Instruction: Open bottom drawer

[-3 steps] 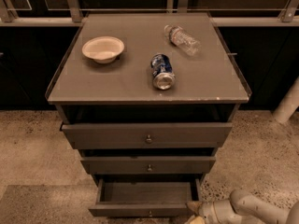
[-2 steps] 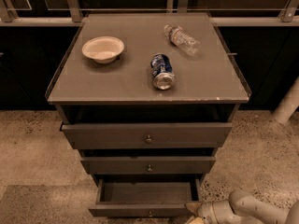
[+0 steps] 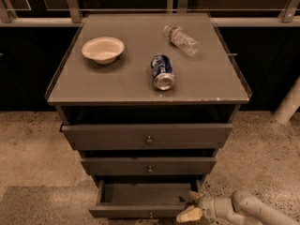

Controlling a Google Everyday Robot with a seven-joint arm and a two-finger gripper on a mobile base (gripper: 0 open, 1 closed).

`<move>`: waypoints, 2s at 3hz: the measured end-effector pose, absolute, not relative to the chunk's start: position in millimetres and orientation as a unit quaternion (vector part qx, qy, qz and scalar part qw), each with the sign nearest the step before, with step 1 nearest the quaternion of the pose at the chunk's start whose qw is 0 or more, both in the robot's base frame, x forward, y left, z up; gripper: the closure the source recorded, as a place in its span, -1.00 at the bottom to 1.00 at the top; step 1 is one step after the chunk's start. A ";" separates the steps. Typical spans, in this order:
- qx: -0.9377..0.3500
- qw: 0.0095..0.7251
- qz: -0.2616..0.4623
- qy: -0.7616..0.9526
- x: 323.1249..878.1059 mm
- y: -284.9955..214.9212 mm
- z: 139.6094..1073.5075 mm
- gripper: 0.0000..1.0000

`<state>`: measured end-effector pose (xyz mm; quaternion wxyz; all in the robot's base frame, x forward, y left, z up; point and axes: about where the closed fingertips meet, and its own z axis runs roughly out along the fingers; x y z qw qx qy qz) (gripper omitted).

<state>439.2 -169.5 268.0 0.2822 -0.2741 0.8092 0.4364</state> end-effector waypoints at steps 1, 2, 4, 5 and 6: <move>-0.270 0.290 0.433 0.809 444.5 -168.3 269.6 -1.00; -0.271 0.270 0.438 0.814 433.2 -161.2 250.0 -1.00; -0.271 0.250 0.441 0.818 426.3 -154.7 230.9 -1.00; -0.279 0.251 0.440 0.816 430.7 -151.2 229.8 -1.00; -0.285 0.219 0.462 0.811 417.4 -149.6 234.8 -1.00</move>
Offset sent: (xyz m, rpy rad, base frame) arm -0.0212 0.0128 -0.0447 -0.0250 0.0760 0.0273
